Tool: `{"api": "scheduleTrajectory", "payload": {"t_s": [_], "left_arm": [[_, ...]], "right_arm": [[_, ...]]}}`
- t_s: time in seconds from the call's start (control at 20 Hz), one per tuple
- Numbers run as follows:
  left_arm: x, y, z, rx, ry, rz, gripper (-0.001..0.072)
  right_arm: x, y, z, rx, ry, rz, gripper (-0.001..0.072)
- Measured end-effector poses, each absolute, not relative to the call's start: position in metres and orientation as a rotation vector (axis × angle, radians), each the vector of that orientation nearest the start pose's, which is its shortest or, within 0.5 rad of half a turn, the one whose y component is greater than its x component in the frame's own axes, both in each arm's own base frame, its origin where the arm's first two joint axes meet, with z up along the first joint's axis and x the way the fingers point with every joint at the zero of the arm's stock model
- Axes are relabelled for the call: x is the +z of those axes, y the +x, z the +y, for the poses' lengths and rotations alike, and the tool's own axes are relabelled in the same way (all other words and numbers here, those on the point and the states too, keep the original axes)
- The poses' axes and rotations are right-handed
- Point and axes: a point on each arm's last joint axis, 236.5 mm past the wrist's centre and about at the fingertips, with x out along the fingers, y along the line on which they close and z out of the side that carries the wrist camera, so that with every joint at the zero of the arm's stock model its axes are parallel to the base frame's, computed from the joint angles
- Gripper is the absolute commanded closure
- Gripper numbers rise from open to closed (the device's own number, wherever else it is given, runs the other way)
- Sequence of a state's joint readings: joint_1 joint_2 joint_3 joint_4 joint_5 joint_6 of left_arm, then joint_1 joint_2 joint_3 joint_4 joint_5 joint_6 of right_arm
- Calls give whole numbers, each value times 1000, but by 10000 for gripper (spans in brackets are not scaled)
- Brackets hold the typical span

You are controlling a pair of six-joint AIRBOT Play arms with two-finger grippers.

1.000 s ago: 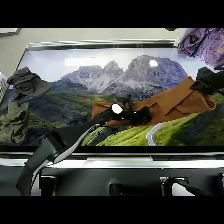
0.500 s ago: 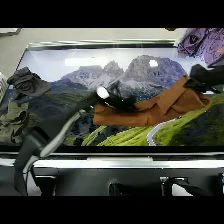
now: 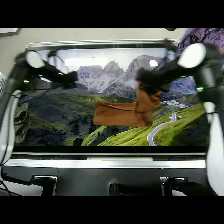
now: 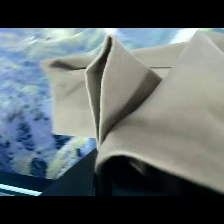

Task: Fold the clothes and pants, and hang the long-sleeved shirts on hangers.

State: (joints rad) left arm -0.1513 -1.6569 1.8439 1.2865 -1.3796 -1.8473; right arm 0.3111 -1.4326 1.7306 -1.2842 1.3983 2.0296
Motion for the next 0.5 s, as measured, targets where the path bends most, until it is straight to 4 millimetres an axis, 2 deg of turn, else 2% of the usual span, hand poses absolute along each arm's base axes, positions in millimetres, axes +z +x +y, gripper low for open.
{"api": "scheduleTrajectory", "payload": {"t_s": [0.1,0.2,0.35,0.5], "left_arm": [[93,478,-105,-119,-376,1232,690],[99,477,-83,-80,-388,1223,690],[102,475,-68,-55,-389,1221,690],[102,474,-62,-47,-388,1221,690]], "right_arm": [[127,409,235,263,430,1239,686],[105,410,266,278,432,1265,686],[75,410,298,297,443,1309,686],[52,410,316,302,454,1342,685]]}}
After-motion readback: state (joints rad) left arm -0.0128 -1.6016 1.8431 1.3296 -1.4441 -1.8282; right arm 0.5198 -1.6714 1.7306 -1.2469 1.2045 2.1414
